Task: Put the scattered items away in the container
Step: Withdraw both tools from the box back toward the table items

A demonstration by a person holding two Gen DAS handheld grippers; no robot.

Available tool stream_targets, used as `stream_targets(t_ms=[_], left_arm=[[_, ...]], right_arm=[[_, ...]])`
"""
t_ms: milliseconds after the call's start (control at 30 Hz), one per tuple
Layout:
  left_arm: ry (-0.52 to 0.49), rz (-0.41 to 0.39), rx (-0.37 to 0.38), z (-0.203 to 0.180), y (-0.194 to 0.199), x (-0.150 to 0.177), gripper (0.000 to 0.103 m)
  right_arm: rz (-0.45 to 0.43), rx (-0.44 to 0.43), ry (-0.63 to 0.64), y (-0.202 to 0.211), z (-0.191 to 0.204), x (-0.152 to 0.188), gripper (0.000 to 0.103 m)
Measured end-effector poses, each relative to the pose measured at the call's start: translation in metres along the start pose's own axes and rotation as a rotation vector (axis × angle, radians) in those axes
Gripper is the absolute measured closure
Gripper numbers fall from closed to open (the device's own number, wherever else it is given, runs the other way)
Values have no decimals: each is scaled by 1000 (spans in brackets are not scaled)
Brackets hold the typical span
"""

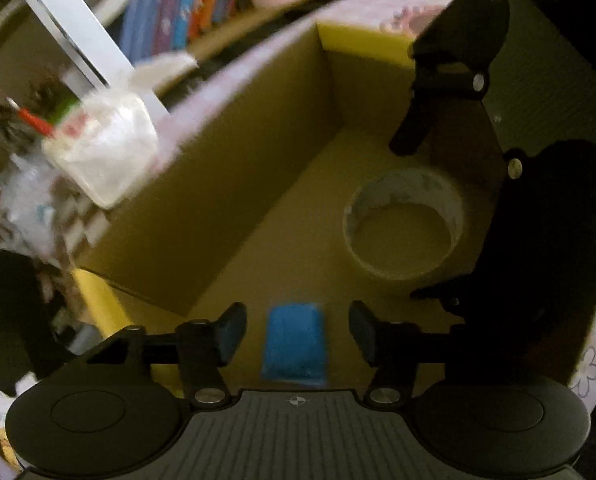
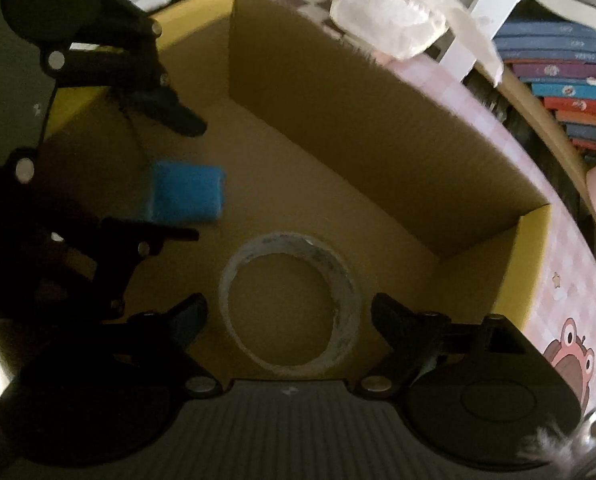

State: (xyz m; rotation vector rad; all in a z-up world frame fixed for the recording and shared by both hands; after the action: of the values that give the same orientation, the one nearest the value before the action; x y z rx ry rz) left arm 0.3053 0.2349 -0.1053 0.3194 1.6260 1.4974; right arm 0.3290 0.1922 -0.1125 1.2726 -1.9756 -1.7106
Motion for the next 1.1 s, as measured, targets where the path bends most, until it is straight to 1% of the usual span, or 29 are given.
stream_targets(t_ms=[33, 67, 100, 200, 267, 333, 367, 500, 600, 700, 833, 933, 1000, 1100], left_arm=[[3, -25, -25, 0, 7, 0, 32], [10, -55, -53, 1, 16, 1, 26], [18, -85, -70, 2, 25, -1, 22], [63, -170, -81, 1, 47, -1, 22], [91, -216, -83, 1, 58, -2, 21], [128, -272, -91, 0, 68, -4, 20], [151, -303, -91, -3, 73, -5, 18], [259, -396, -67, -13, 97, -1, 16], [295, -459, -55, -28, 114, 4, 11], [313, -491, -58, -44, 123, 7, 10], [355, -507, -47, -67, 124, 13, 10], [344, -519, -44, -86, 122, 14, 10], [335, -520, -28, -95, 118, 10, 10], [332, -518, -17, -100, 113, 4, 10]], right_arm=[[-19, 1, -5, 7, -1, 1, 13], [-43, 2, -17, 14, -2, 1, 11], [-66, 2, -37, 22, -4, 3, 9], [-121, 6, -90, 44, -8, 7, 8], [-164, 26, -114, 59, -11, 10, 7], [-224, 53, -139, 77, -15, 15, 6], [-253, 62, -150, 87, -16, 17, 4], [-331, 91, -228, 118, -26, 28, 4], [-365, 129, -317, 137, -35, 46, 4], [-371, 160, -417, 148, -42, 68, 4], [-406, 210, -559, 159, -44, 102, 4], [-430, 270, -668, 164, -47, 128, 4], [-426, 307, -729, 164, -51, 143, 4], [-415, 353, -770, 164, -61, 161, 4]])
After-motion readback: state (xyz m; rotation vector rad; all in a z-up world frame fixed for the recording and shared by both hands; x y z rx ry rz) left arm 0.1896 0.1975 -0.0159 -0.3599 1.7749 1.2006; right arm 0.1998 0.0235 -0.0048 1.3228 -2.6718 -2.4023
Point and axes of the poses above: each gripper's, at about its wrist camera, not at the fingertips, and y roughly against the way its jaws point, z to its left, x to its underside, the point moved 8 cm from there along -y, roughly the way its jaws point, and after that the axes turned 10 degrees about x, right-handed, at the moved point
